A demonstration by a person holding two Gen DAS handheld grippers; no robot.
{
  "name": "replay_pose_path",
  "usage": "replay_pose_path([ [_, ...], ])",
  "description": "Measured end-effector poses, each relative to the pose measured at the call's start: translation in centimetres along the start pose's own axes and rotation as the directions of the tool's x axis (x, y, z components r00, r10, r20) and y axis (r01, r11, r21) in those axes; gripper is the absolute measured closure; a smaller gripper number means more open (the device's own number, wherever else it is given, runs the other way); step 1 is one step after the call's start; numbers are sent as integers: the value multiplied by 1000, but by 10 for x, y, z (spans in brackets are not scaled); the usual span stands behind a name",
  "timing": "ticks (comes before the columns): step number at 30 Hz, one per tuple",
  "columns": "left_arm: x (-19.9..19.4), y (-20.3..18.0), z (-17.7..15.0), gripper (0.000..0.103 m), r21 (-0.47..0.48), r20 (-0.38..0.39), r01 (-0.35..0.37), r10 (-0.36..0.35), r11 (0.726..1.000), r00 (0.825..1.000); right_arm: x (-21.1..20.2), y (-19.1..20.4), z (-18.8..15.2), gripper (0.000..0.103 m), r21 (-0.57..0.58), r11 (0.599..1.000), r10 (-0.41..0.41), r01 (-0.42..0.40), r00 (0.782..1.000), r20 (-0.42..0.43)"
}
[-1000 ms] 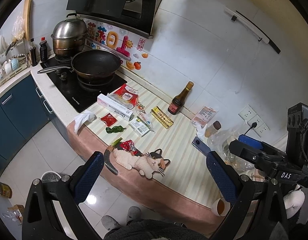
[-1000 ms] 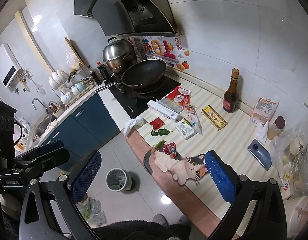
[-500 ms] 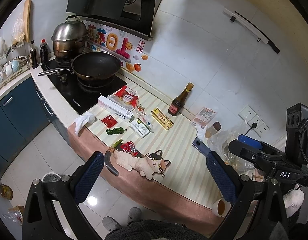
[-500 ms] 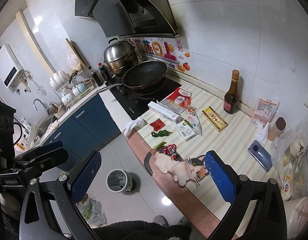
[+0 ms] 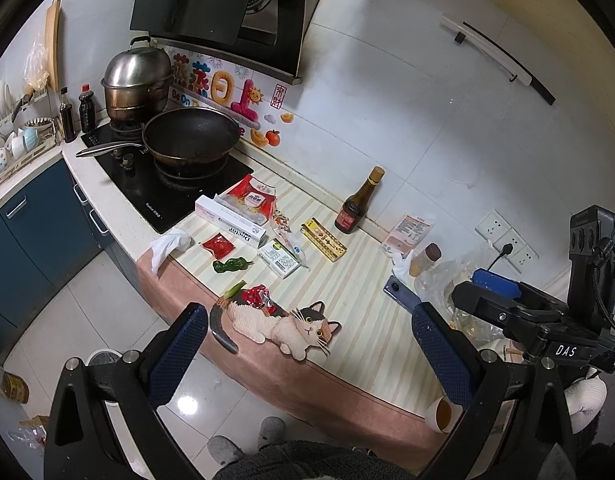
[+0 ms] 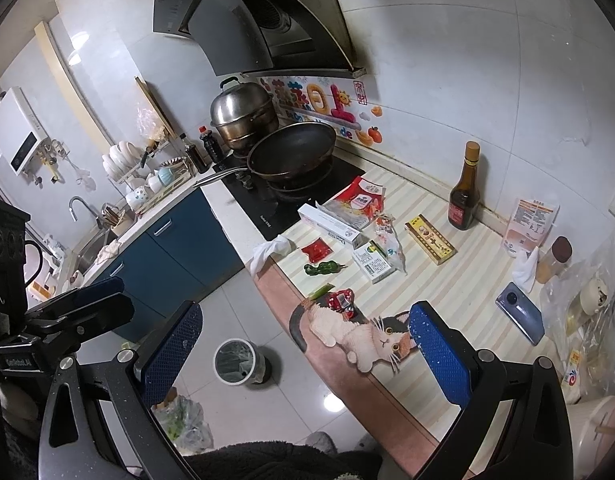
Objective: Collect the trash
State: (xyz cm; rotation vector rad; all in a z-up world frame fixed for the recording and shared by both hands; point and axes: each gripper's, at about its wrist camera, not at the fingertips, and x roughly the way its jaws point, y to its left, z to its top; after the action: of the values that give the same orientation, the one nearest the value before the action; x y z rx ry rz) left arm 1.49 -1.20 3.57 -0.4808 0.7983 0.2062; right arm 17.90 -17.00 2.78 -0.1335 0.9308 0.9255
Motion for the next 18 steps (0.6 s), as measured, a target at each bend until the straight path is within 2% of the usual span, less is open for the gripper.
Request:
replay_pose_path([
  [18, 0, 0, -4, 0, 0, 5, 1, -1, 1000, 1000, -5, 7, 3, 0, -4, 1000, 2, -2, 1000, 3],
])
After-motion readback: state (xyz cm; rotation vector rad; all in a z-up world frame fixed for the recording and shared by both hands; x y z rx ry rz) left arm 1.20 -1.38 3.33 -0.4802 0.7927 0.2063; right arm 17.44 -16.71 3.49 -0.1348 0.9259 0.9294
